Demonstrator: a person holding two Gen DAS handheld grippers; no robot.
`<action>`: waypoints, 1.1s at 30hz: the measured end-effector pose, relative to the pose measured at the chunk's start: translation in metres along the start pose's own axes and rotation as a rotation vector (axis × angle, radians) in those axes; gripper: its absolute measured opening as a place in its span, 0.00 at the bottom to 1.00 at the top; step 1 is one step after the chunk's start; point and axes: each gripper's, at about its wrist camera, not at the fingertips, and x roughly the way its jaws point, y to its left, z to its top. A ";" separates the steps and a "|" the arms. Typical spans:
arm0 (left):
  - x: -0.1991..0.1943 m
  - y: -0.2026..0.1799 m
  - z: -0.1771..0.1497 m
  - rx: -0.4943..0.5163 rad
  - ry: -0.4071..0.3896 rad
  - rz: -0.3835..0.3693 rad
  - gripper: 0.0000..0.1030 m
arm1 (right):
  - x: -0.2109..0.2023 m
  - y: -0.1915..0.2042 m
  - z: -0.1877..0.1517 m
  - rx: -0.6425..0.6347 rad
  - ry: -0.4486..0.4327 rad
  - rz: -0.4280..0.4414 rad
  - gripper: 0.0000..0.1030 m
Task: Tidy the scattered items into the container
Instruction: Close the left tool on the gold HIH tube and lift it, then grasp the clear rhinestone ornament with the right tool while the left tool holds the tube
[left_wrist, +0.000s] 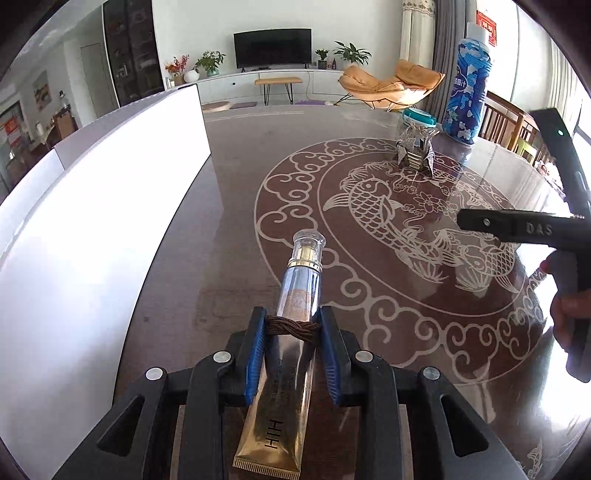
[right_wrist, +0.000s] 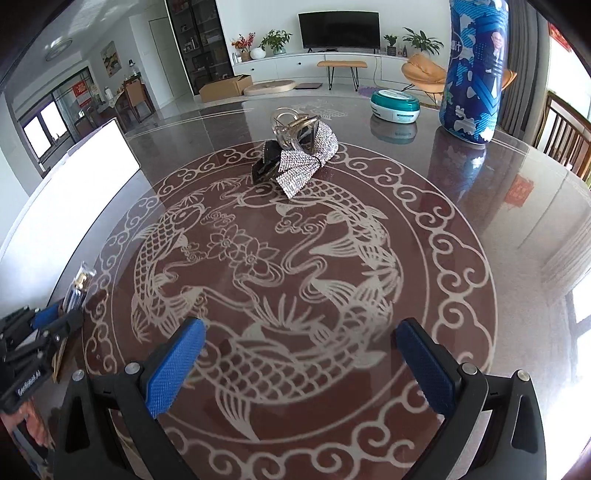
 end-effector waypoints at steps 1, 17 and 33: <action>0.000 0.001 0.000 -0.005 -0.003 -0.001 0.28 | 0.012 0.009 0.015 0.011 0.009 -0.022 1.00; 0.003 0.002 0.001 -0.011 -0.009 0.012 0.28 | 0.060 0.028 0.092 0.014 -0.081 -0.091 0.51; -0.028 -0.035 -0.039 -0.060 -0.003 0.050 0.44 | -0.086 -0.015 -0.127 -0.171 -0.071 0.004 0.77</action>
